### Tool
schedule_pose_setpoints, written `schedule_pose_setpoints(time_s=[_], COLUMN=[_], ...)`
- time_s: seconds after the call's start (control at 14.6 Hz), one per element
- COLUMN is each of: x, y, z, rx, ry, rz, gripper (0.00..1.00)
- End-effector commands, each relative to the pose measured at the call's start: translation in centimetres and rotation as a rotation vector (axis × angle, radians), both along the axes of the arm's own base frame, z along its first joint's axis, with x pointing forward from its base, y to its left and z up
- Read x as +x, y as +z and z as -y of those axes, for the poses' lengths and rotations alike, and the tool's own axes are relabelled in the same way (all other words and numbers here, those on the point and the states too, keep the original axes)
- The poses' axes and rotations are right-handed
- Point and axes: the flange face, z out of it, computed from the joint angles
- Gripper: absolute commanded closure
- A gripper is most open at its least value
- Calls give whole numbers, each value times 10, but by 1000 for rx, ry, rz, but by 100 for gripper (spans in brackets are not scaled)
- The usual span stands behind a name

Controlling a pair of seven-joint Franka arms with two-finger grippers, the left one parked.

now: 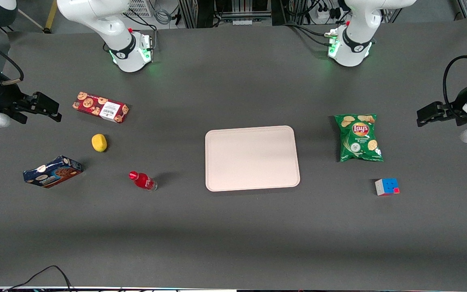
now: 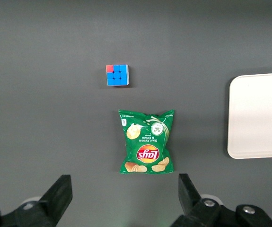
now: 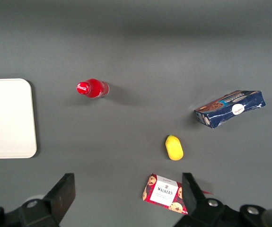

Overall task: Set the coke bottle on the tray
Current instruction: 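Move the open right gripper toward the red Coca-Cola bottle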

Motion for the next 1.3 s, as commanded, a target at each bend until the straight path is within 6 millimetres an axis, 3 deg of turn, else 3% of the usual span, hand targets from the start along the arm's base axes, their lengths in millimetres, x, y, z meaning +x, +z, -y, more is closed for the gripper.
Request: schedule_pose_setpoints(time_s=[0.0, 0.34, 0.55, 0.68, 0.89, 1.23], x=[6, 10, 20, 32, 58, 87], y=[1, -2, -20, -46, -102, -195], z=[-2, -6, -45, -67, -96, -114], rx=[-11, -8, -9, -12, -13, -21], ry=[3, 7, 48, 32, 70, 99], rz=[12, 8, 11, 4, -7, 7], gripper=[0, 0, 0, 0, 0, 0])
